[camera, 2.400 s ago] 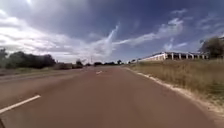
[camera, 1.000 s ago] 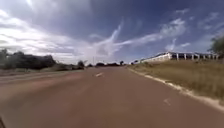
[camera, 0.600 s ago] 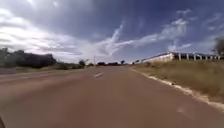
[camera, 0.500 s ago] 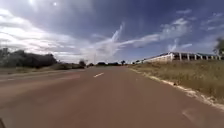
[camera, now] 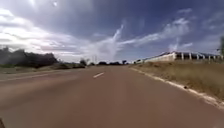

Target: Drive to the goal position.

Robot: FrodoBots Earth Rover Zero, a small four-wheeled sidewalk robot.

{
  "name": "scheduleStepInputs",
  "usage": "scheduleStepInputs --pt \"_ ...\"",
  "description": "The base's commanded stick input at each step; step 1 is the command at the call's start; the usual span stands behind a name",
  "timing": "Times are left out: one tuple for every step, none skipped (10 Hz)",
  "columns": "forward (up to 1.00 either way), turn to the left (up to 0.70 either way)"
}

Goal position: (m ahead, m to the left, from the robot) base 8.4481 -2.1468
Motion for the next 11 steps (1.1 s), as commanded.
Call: scheduleStepInputs --pt "1.0 0.0" --pt "1.0 0.0" --pt "1.0 0.0" --pt "1.0 0.0" --pt "1.0 0.0" --pt "1.0 0.0" --pt "1.0 0.0" --pt "1.0 0.0" --pt "1.0 0.0" --pt "1.0 0.0" --pt "1.0 0.0"
